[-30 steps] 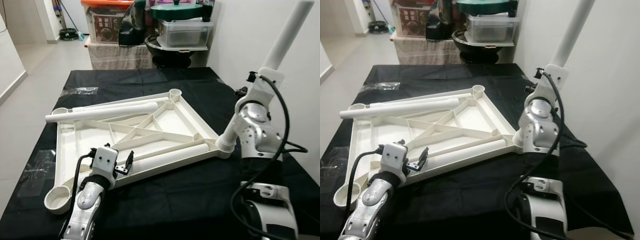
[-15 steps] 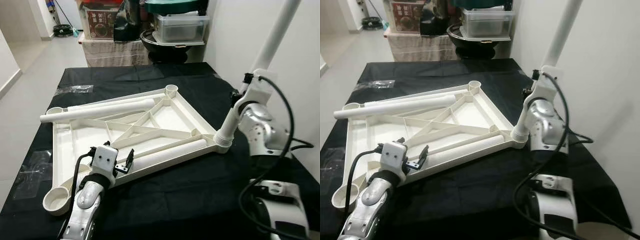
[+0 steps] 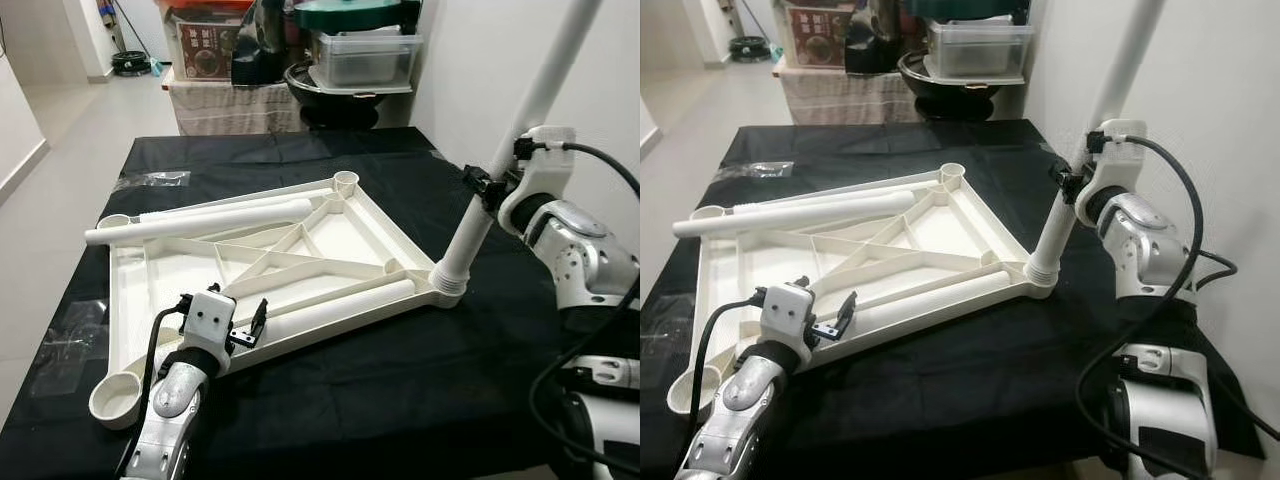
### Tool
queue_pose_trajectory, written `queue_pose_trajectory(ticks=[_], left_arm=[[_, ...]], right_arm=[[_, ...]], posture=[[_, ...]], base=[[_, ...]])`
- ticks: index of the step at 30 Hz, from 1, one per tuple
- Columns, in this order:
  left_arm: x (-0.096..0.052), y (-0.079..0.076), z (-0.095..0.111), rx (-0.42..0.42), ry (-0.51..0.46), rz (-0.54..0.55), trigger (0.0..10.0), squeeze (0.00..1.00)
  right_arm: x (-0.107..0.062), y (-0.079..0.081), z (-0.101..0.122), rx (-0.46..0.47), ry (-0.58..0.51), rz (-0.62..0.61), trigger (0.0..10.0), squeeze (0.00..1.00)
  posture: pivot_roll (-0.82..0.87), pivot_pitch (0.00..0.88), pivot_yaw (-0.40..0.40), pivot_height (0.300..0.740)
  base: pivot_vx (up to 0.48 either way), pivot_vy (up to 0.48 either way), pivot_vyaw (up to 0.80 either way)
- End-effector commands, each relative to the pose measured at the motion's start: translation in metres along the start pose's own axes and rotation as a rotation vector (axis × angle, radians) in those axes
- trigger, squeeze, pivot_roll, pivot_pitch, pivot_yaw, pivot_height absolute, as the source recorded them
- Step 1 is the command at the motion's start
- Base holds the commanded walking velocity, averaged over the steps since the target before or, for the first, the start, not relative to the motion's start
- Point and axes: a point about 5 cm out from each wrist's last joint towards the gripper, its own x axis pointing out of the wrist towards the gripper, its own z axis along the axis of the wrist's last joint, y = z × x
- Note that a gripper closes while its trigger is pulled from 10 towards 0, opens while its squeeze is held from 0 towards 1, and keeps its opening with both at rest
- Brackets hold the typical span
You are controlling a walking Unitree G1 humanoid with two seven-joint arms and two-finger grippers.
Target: Building children table
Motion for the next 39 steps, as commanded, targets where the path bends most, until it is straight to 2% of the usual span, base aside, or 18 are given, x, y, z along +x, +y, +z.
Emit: queue_pose_trajectory(ticks=[1,3,9,10,11,15,16,17,18,22,23,32,33,34,36,37,38,39], left_arm=[[-0.006,-0.001,-0.018,0.001,0.091,-0.012,10.0,0.0],[-0.005,0.0,-0.017,0.005,0.09,-0.011,10.0,0.0],[-0.006,0.001,-0.017,0.006,0.091,-0.012,10.0,0.0],[-0.006,0.0,-0.017,0.005,0.091,-0.013,10.0,0.0],[-0.006,0.0,-0.017,0.005,0.09,-0.014,10.0,0.0],[-0.005,-0.001,-0.017,0.005,0.09,-0.018,10.0,0.0],[-0.005,-0.001,-0.017,0.007,0.089,-0.018,10.0,0.0],[-0.005,-0.001,-0.017,0.007,0.089,-0.018,10.0,0.0],[-0.005,0.0,-0.017,0.008,0.089,-0.017,10.0,0.0],[-0.004,0.0,-0.017,0.007,0.089,-0.014,10.0,0.0],[-0.004,0.0,-0.017,0.006,0.089,-0.013,10.0,0.0],[-0.005,-0.003,-0.019,0.0,0.091,-0.014,10.0,0.0],[-0.005,-0.002,-0.019,0.0,0.091,-0.014,10.0,0.0],[-0.005,-0.002,-0.018,0.002,0.09,-0.015,10.0,0.0],[-0.005,-0.002,-0.018,0.003,0.09,-0.016,10.0,0.0],[-0.005,-0.002,-0.018,0.003,0.09,-0.018,10.0,0.0],[-0.005,-0.002,-0.018,0.003,0.09,-0.018,10.0,0.0],[-0.005,-0.001,-0.018,0.004,0.09,-0.019,10.0,0.0]], right_arm=[[0.004,-0.001,-0.018,0.028,0.074,-0.047,0.0,0.0],[0.005,-0.006,-0.033,0.109,0.113,-0.372,0.0,0.0],[-0.002,0.028,-0.051,0.193,0.161,-0.447,0.0,0.0],[-0.003,0.04,-0.055,0.202,0.174,-0.439,1.1,0.0],[-0.003,0.058,-0.056,0.201,0.186,-0.381,10.0,0.0],[-0.001,0.074,-0.051,0.181,0.161,-0.295,10.0,0.0],[0.0,0.069,-0.043,0.171,0.12,-0.294,10.0,0.28],[0.0,0.069,-0.043,0.171,0.12,-0.294,10.0,0.28],[0.001,0.061,-0.036,0.163,0.084,-0.296,10.0,1.0],[0.004,0.043,-0.017,0.122,0.032,-0.303,10.0,1.0],[0.004,0.039,-0.013,0.109,0.024,-0.308,10.0,0.0],[-0.003,0.004,0.027,0.064,-0.096,-0.003,10.0,0.0],[-0.003,-0.001,0.026,0.05,-0.097,0.002,4.8,0.0],[-0.003,-0.005,0.024,0.044,-0.088,0.009,6.4,0.0],[-0.003,-0.008,0.023,0.041,-0.077,0.025,6.4,0.0],[-0.003,-0.008,0.02,0.036,-0.064,0.059,8.2,0.0],[-0.003,-0.008,0.02,0.036,-0.064,0.059,8.2,0.0],[-0.003,-0.008,0.018,0.038,-0.068,0.076,3.3,0.0]], posture=[[-0.01,0.0,-0.064,0.74],[-0.01,0.0,-0.063,0.74],[-0.01,0.0,-0.063,0.74],[-0.01,0.0,-0.063,0.74],[0.0,0.0,-0.061,0.74],[0.0,0.0,-0.06,0.74],[-0.01,0.0,-0.062,0.74],[-0.01,0.0,-0.062,0.74],[-0.01,0.0,-0.065,0.74],[-0.01,0.0,-0.069,0.74],[-0.01,0.0,-0.07,0.74],[-0.01,0.0,-0.069,0.74],[-0.01,0.0,-0.067,0.74],[-0.01,0.0,-0.067,0.74],[-0.01,0.0,-0.067,0.74],[-0.01,0.0,-0.065,0.74],[-0.01,0.0,-0.065,0.74],[-0.01,0.0,-0.065,0.74]], base=[[0.0,0.0,0.0],[0.0,0.0,0.0],[0.0,0.0,0.0],[0.0,0.0,0.0],[0.0,0.0,0.0],[0.0,0.0,0.0],[0.0,0.0,0.0],[0.0,0.0,0.0],[0.0,0.0,0.0],[0.0,0.0,0.0],[0.0,0.0,0.0],[0.0,0.0,0.0],[0.0,0.0,0.0],[0.0,0.0,0.0],[0.0,0.0,0.0],[0.0,0.0,0.0],[0.0,0.0,0.0],[0.0,0.0,0.0]])
